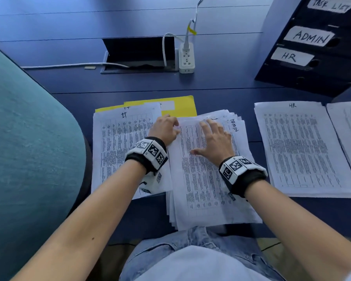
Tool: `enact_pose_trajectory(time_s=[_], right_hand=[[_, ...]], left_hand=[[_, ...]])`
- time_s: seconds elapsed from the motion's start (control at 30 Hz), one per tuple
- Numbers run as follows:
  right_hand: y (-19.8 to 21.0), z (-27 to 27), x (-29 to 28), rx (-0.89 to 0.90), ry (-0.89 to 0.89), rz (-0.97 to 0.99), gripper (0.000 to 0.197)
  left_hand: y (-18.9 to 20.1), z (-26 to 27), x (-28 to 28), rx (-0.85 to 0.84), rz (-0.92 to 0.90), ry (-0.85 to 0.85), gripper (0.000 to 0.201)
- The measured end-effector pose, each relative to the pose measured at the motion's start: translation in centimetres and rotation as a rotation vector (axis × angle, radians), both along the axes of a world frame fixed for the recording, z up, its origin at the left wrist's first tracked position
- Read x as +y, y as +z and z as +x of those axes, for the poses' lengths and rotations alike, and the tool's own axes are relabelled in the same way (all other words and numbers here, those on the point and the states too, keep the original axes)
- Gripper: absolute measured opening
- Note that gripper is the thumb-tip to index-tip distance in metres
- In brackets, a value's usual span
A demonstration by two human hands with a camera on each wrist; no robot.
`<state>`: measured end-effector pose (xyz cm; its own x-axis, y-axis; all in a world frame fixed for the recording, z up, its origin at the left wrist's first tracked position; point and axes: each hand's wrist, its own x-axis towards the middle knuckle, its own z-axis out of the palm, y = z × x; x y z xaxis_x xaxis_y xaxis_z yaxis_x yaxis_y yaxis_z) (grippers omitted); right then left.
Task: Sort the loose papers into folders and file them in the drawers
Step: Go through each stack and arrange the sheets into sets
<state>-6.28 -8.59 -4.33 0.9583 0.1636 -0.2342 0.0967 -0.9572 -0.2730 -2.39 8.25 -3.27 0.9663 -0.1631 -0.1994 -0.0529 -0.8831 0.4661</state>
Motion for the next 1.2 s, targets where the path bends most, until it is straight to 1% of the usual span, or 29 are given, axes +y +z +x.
enact_pose_trajectory(time_s=[0.07,0.17,0.2,0.3,0.37,0.4,0.47,0.5,0.53,0.6,0.63,0.67,0.7,0.73,0.8,0.83,0.87,0.93,1.0,1.03,1.13,1.2], right_hand=[[-0.1,-0.1,0.1,-0.004,0.011,-0.003,0.097],[-0.1,-0.1,0.2,0.004,0.016,0.006,0.096],[-0.1,0.0,0.3,0.008,0.019,0.005,0.096],[-0.1,0.0,0.4,0.014,0.019,0.008,0.097],[0.0,0.1,0.3,0.015,0.014,0.009,0.100],[0.2,0.2,0.3,0.011,0.014,0.003,0.102],[0.7,0.3,0.3,-0.003,0.024,-0.019,0.102],[1.0,0.3,0.3,-0.020,0.027,-0.033,0.098],[1.2,0.3,0.3,-0.050,0.031,-0.045,0.090],[1.3,0.3,0.3,-0.183,0.044,-0.043,0.062],[1.3,0.2,0.2,-0.275,0.052,-0.043,0.047],[1.2,0.1,0.1,-0.365,0.056,-0.044,0.037],[1.1,0.0,-0.1,-0.445,0.060,-0.036,0.032],[1.1,-0.3,-0.3,-0.499,0.079,-0.025,0.032],[1.0,-1.1,-0.4,-0.540,0.145,-0.026,0.032],[0.9,-1.7,-0.4,-0.529,0.181,-0.031,0.031],[0.9,-2.3,-0.4,-0.488,0.215,-0.032,0.028],[0.9,-3.4,-0.4,-0.303,0.264,-0.036,0.022],[0.9,-4.0,-0.2,-0.125,0.295,-0.066,0.024],[1.0,-4.1,-0.1,-0.091,0.303,-0.069,0.025],[1.2,-4.2,0.4,-0.097,0.291,-0.054,0.026],[1.6,-4.2,0.7,-0.087,0.268,-0.035,0.027]], left_hand=[[-0.1,0.1,0.1,0.008,-0.021,0.005,0.024],[-0.3,0.5,0.0,0.046,-0.088,0.058,0.032],[-0.3,0.8,-0.1,0.060,-0.084,0.071,0.030],[-0.6,1.4,-0.7,0.076,-0.050,0.096,0.014],[-0.7,1.7,-0.8,0.077,-0.085,0.107,0.013],[-0.5,1.8,-0.8,0.070,-0.111,0.081,0.013],[0.3,1.7,-0.6,0.066,-0.174,-0.035,0.011],[1.0,1.6,-0.4,0.101,-0.232,-0.105,0.010],[1.6,1.5,-0.3,0.162,-0.287,-0.169,0.010],[2.5,1.6,-0.1,0.269,-0.369,-0.241,0.021],[2.7,1.7,0.0,0.290,-0.416,-0.230,0.026],[2.6,1.9,0.0,0.286,-0.466,-0.188,0.029],[2.5,2.1,0.1,0.262,-0.497,-0.138,0.030],[2.3,2.4,0.1,0.225,-0.480,-0.097,0.031],[1.5,2.6,0.0,0.151,-0.304,-0.061,0.028],[1.0,2.7,0.0,0.132,-0.214,-0.059,0.027],[0.5,2.6,-0.1,0.127,-0.142,-0.063,0.027],[-0.2,2.3,-0.4,0.128,-0.025,-0.088,0.028],[-0.3,2.0,-0.7,0.110,0.050,-0.104,0.029],[-0.2,1.9,-0.9,0.099,0.073,-0.107,0.031],[0.0,1.8,-1.2,0.082,0.125,-0.132,0.039],[0.1,1.9,-1.4,0.075,0.136,-0.143,0.039]])
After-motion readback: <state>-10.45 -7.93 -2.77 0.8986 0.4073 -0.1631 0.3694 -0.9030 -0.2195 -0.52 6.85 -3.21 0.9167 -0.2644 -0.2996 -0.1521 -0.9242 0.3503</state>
